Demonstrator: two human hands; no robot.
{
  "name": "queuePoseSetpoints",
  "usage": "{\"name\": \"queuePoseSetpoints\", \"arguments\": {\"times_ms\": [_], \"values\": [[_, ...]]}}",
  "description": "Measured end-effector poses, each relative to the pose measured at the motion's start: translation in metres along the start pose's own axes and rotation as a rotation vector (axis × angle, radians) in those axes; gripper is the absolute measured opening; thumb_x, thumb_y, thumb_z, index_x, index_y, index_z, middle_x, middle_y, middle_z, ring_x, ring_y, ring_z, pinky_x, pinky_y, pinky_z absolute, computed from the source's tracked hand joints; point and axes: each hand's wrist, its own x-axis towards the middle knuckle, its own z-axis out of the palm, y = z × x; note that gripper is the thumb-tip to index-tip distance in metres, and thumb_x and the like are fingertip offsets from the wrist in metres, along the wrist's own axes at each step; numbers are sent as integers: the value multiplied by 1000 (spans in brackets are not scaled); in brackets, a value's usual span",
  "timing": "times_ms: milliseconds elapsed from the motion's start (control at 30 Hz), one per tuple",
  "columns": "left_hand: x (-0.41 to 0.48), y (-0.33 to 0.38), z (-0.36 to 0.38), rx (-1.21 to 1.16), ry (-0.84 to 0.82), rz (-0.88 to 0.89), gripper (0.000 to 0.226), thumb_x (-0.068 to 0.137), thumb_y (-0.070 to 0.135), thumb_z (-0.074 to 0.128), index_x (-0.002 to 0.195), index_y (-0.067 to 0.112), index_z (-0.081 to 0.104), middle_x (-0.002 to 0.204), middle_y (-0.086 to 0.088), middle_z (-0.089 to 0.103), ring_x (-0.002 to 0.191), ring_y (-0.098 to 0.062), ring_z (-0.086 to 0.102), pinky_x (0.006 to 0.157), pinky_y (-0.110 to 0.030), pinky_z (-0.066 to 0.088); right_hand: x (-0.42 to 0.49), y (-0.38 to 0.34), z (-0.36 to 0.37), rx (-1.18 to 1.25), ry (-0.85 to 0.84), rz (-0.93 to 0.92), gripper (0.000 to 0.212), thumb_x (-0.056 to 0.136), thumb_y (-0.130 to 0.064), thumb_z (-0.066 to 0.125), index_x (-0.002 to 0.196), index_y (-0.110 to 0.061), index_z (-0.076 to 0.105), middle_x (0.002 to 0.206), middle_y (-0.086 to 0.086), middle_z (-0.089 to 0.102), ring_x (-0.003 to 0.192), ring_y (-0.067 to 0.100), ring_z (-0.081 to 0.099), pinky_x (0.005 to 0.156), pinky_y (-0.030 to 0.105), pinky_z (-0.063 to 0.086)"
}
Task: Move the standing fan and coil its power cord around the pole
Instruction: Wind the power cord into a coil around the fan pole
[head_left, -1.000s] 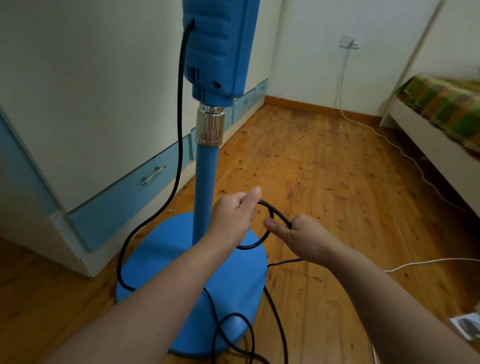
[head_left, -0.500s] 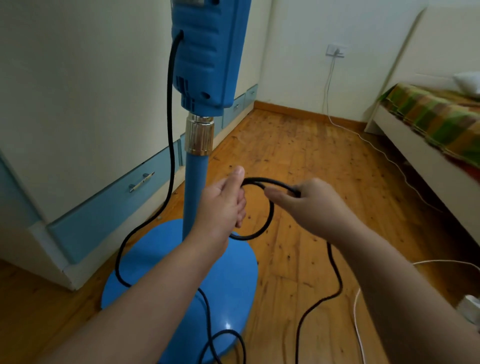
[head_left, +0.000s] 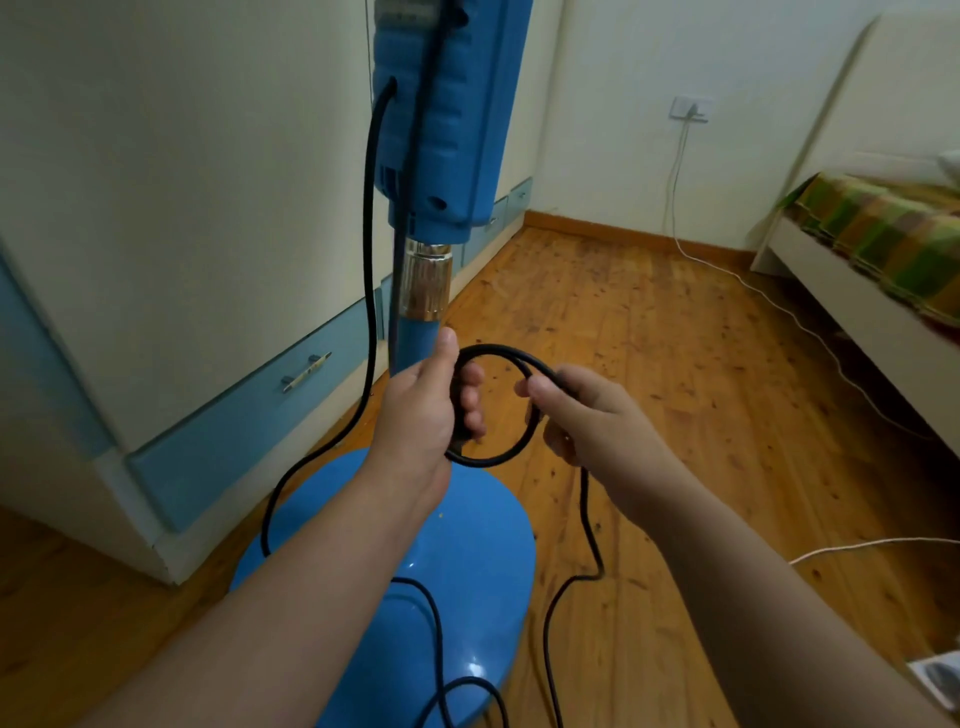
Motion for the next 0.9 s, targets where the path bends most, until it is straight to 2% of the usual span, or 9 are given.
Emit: {"name": "queuePoseSetpoints", "arguments": {"times_ms": [67,133,267,367,467,533,700,800,900], "values": [[2,1,-2,-74,-19,-50,43,91,43,46,63,13,58,44,4,48,38,-10,44,41,-22,41,-1,1,-2,71,-19,-10,26,95,-34,43,91,-20,65,60,-13,55,49,1,44,46,13,35],[3,1,-5,-91,-79,-79,42,91,42,45,67,11,58,46,2,51,43,-12,50,49,-25,45,0,4,-2,56,-15,4,29,96,-32,40,92,-23,66,64,-10,59,51,3,45,48,15,36],[4,0,-15,221,-207,-45,43,95,39,38,72,14,64,54,3,61,61,-14,60,65,-32,44,3,4,-3,72,-9,50,31,97,-29,38,87,-17,64,66,-10,64,50,3,46,46,15,35],[6,5,-18,301,-213,-54,41,97,32,38,76,11,66,54,2,62,54,-11,59,62,-29,47,3,2,-4,-19,-33,56,34,98,-28,36,82,-10,61,54,-14,62,45,0,44,44,12,35],[8,7,-18,289,-172,-30,40,98,29,38,75,8,64,48,4,56,45,-10,51,48,-21,46,4,2,1,22,-58,78,33,98,-29,36,86,-12,61,63,-6,66,47,5,45,45,16,35],[8,7,-17,267,-126,6,40,98,28,38,71,9,61,45,5,51,44,-10,46,45,-21,42,4,0,3,135,-97,105,31,98,-29,37,88,-14,62,67,-1,67,47,8,45,45,19,32],[10,3,-15,251,-53,53,40,98,30,37,68,13,57,44,8,48,43,-9,44,48,-23,41,3,-3,7,231,-182,99,23,95,-25,44,83,-15,61,59,-3,61,44,7,43,42,17,31],[9,4,-16,245,-98,2,41,97,31,39,67,12,59,46,4,52,45,-12,48,52,-26,44,6,-2,7,144,-156,83,25,96,-21,41,75,-16,53,53,-6,49,43,8,33,42,18,26],[8,8,-20,413,-205,-53,43,95,36,41,66,11,62,49,1,57,49,-15,55,58,-28,47,7,-2,8,-37,-159,57,27,97,-23,40,72,-18,50,55,-6,43,44,6,30,42,17,26]]}}
